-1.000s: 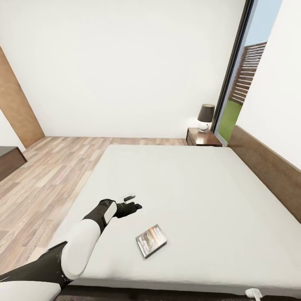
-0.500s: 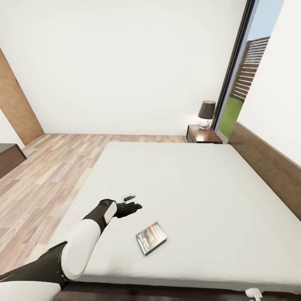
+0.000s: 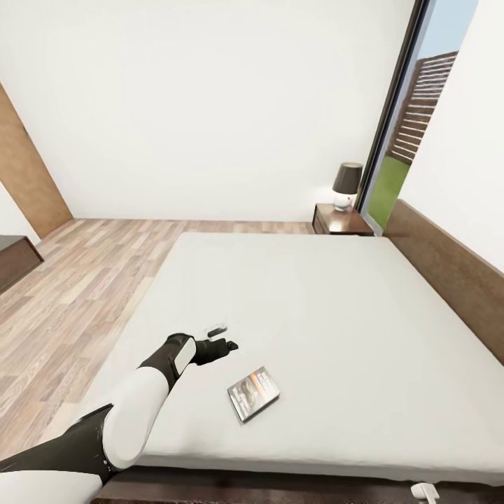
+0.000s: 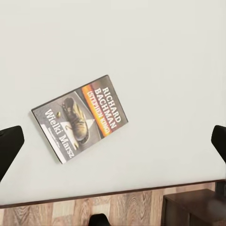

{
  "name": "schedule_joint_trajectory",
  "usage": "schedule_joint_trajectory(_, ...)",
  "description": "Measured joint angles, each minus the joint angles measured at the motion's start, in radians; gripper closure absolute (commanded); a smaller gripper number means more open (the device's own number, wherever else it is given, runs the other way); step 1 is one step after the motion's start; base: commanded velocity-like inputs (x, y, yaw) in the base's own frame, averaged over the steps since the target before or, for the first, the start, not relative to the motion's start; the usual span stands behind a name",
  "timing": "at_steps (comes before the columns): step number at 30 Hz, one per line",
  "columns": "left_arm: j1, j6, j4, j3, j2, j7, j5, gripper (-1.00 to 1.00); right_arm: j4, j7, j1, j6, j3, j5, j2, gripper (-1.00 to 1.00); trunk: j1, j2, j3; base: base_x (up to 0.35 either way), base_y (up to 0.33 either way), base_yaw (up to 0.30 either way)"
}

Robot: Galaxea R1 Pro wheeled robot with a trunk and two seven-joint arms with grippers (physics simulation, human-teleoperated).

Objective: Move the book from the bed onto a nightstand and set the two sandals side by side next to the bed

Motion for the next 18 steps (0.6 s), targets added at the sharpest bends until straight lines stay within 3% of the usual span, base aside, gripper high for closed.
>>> schedule_joint_trajectory(13,0.0,-0.011,0.005,0.0,-0.001,-0.009,0.0,-1.0,0.0,0.0,0.0,0.0,0.0,0.002,0.0,-1.0,0.0,0.0,-0.02,0.0,0.0,0.0)
schedule_joint_trajectory(18,0.0,-0.091,0.032,0.001,0.003,-0.175,-0.002,-1.0,0.0,0.0,0.0,0.0,0.0,0.002,0.0,-1.0,0.0,0.0,-0.028,0.0,0.0,0.0)
